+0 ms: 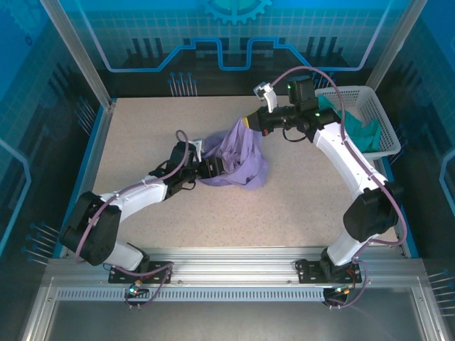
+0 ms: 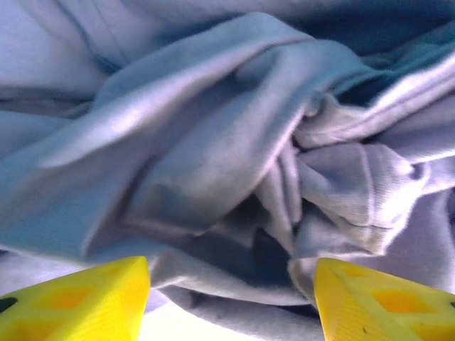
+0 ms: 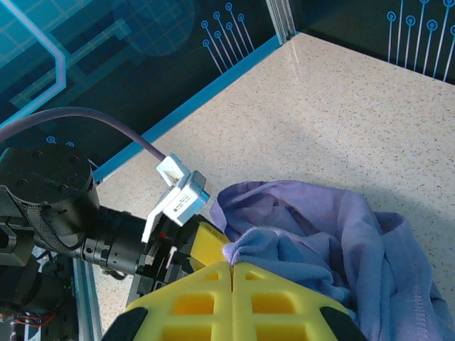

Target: Fold the inside-out t-shirt

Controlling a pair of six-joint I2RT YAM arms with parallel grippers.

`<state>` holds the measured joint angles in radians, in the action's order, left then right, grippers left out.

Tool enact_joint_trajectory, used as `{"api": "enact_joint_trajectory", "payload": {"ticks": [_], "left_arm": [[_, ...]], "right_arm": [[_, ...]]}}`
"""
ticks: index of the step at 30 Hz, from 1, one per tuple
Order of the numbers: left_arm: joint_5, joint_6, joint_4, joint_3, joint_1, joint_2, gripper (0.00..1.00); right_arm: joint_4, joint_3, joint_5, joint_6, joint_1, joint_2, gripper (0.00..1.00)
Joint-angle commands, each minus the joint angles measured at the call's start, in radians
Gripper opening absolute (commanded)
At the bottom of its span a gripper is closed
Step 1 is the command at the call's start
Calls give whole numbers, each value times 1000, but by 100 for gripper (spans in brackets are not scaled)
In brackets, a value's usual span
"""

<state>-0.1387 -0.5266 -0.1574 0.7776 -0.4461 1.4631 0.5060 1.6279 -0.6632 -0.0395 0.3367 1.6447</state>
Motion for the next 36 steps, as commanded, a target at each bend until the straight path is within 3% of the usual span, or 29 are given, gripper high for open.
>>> {"api": "enact_joint_trajectory", "payload": {"ticks": [1,10,11,13,15,16,22,29,36], "left_arm": [[-102,-38,-99,18,1,6,62],[-165,-62,-185,86,-2,135,47],[-175,-61,-192,105,-2,153,43],[-184,-58,-218,134,0,168,26],[-193,-50,-255,156,5,143,6],[-191,-47,-275,158,9,121,3],[-151,-64,-545,91,27,-142,0],[-145,-80,-656,53,27,-359,0],[-50,-20,-631,-20,46,-497,0]], "right_arm": [[-31,-18,-27,3,-16,-34,0],[-107,-43,-63,-58,-16,-25,0],[-114,-44,-73,-65,-16,-24,0],[-118,-35,-81,-71,-16,-23,0],[-100,-3,-80,-61,-17,-27,0],[-94,16,-81,-59,-19,-32,0],[-339,43,-95,-186,-9,-129,0],[-11,229,426,8,168,-57,0],[17,156,719,12,168,-59,0]]}}
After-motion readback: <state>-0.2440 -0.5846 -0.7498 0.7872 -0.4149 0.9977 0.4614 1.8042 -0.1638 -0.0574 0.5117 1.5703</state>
